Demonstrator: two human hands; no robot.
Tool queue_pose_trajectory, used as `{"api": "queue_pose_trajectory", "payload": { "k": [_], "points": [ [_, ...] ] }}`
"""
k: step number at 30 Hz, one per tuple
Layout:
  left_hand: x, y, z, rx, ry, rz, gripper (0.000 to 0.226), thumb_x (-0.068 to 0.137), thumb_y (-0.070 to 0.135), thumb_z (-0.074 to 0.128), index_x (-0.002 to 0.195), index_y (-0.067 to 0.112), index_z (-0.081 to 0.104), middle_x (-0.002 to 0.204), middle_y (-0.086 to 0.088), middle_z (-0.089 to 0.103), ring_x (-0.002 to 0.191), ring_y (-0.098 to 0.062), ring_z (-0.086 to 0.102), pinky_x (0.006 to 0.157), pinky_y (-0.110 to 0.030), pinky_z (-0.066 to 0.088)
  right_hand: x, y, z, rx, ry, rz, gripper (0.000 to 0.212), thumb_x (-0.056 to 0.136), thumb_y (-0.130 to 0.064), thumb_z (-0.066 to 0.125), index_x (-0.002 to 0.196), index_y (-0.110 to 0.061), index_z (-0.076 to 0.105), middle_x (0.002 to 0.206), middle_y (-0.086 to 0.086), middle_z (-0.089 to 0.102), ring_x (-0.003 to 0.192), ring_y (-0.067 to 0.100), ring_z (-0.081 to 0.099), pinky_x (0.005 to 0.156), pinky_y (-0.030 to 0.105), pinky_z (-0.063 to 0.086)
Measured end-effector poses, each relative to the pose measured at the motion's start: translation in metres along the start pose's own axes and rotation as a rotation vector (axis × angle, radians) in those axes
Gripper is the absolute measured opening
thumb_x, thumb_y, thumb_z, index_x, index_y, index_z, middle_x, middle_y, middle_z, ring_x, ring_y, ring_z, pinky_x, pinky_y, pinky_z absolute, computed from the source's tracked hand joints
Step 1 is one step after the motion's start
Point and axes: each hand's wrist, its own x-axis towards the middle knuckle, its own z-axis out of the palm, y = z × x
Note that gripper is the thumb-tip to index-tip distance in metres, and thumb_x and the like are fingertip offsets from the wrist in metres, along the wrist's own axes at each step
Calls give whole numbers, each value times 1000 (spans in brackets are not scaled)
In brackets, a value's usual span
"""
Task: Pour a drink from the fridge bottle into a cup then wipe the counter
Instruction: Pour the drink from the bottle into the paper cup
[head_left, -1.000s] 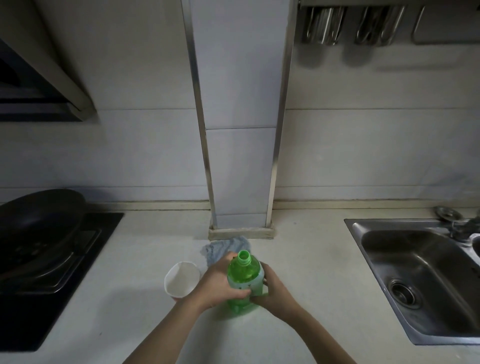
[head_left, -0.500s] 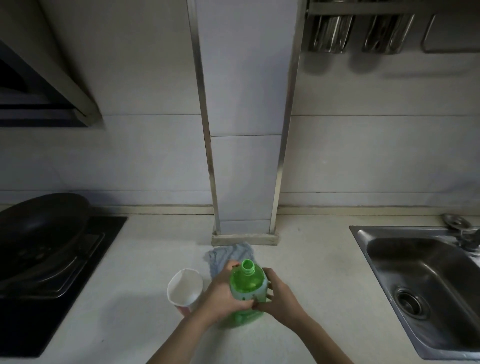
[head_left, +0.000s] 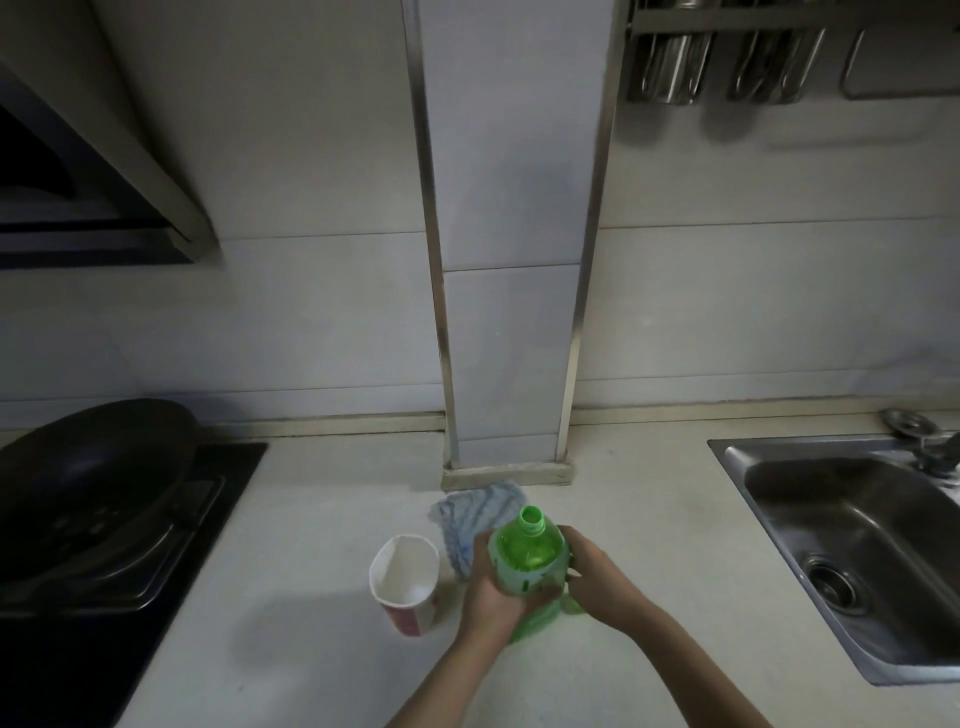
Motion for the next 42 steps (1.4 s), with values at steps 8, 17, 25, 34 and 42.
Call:
{"api": "queue_pose_trajectory", "payload": {
  "k": [8, 17, 25, 34, 42],
  "points": [
    [-8, 10, -17, -51, -99, 56, 77, 41, 31, 99, 107, 28, 60, 99, 6, 74, 95, -9, 70, 83, -32, 58, -17, -3, -5, 213, 68, 90, 65, 67, 29, 35, 117, -6, 57, 112, 14, 66, 97, 18, 68, 72, 31, 57],
    [-31, 92, -62, -66, -209, 300, 70, 48, 36, 98, 106, 28, 61, 102, 10, 71, 96, -6, 68, 83, -27, 57, -23, 18, -20, 246, 366, 210, 49, 81, 21, 42, 121, -6, 47, 101, 15, 61, 100, 30, 59, 74, 33, 51],
    [-29, 150, -122, -255, -163, 305, 67, 51, 20, 98, 107, 20, 62, 103, 0, 73, 96, -17, 71, 81, -42, 61, -10, -2, 84, 4, 41, 166, 104, 59, -16, 86, 139, -15, 19, 130, -4, 34, 123, 13, 36, 90, 11, 31],
    [3, 145, -203, -239, -32, 347, 64, 51, 14, 98, 105, 20, 63, 99, 1, 75, 93, -17, 72, 80, -40, 61, 26, -26, 185, 50, 177, -52, 97, 47, -14, 93, 126, -23, 37, 128, -14, 52, 112, -13, 49, 97, 12, 40],
    [23, 96, -262, -181, 59, 321, 65, 50, 17, 99, 104, 22, 64, 98, 4, 74, 91, -14, 72, 80, -41, 61, 41, -28, 201, 197, 321, -41, 85, 56, 12, 83, 126, -20, 48, 112, -11, 68, 105, -2, 61, 81, 16, 50]
  ]
}}
